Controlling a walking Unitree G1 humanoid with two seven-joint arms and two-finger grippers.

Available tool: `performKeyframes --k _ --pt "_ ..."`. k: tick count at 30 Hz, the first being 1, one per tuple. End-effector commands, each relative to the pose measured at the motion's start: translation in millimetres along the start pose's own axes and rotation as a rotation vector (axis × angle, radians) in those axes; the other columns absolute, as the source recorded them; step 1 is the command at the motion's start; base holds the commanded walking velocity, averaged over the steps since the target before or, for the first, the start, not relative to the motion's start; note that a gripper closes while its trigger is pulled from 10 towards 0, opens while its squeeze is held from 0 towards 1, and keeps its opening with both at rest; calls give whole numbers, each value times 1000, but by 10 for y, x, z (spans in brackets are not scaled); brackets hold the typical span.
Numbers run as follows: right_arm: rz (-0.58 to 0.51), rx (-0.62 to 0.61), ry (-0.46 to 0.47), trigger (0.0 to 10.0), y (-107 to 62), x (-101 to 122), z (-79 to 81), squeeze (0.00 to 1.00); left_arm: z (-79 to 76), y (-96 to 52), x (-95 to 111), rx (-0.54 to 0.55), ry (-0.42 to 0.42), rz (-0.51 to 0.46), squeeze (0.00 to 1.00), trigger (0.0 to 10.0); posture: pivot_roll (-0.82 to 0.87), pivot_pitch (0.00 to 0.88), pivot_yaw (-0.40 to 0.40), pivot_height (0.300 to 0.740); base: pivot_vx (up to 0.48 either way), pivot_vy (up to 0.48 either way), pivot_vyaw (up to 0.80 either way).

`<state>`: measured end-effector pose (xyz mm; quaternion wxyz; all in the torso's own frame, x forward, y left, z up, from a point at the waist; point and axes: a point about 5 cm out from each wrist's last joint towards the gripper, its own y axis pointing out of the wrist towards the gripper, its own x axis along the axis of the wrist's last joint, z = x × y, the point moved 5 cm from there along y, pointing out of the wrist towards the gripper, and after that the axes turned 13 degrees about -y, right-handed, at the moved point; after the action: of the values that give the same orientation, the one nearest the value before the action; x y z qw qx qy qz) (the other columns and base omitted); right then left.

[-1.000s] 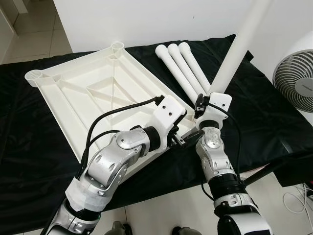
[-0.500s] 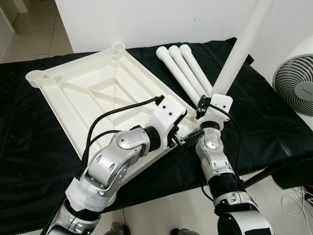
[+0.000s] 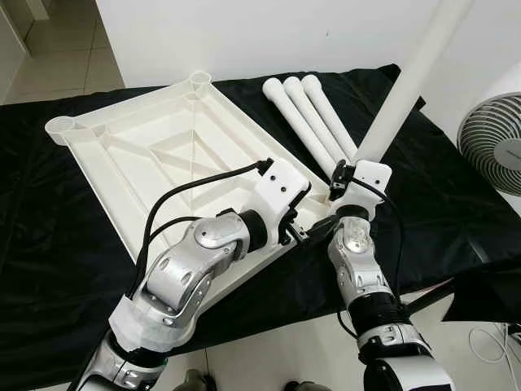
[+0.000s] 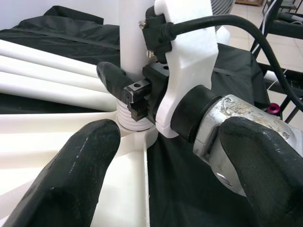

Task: Building children table

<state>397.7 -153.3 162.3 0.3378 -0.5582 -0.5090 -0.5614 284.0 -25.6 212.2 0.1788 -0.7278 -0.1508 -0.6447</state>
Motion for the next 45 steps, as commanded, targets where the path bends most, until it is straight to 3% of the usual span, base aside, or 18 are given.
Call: performKeyframes --k 1,12,18,25,35,36,38,39,45 --pt "206 -6 -25 10000 -108 -499 -99 0 -30 7 -11 -8 -1 4 0 10000 -83 106 36 740 0 0 0" --pt "130 10 -12 10000 -3 -242 -93 0 -18 2 -6 0 -4 2 0 10000 -83 115 35 740 0 0 0" --pt "139 -9 -29 10000 -51 -309 -116 0 -11 -3 -1 2 -6 0 0 10000 -81 122 37 740 0 0 0" --pt "180 -120 -38 10000 -98 -379 -279 0 -9 -6 -2 4 -7 1 0 10000 -81 122 37 740 0 0 0" --pt "194 -128 -24 10000 -105 -398 -271 0 -11 -5 0 0 -9 1 0 10000 -81 124 42 740 0 0 0" --pt "192 -128 -22 10000 -105 -394 -271 561 -11 -5 -1 0 -9 2 0 10000 -81 124 42 740 0 0 0" --pt "185 -123 -20 10000 -102 -382 -264 561 -12 -5 0 0 -9 2 0 10000 -81 124 42 740 0 0 0" --pt "174 -109 -10 10000 -98 -363 -246 1000 -13 -5 -1 0 -9 1 0 10000 -81 124 42 740 0 0 0" --pt "90 -92 -50 10000 -77 -230 -257 1000 -21 -1 -1 -3 -12 0 0 10000 -81 124 42 740 0 0 0"
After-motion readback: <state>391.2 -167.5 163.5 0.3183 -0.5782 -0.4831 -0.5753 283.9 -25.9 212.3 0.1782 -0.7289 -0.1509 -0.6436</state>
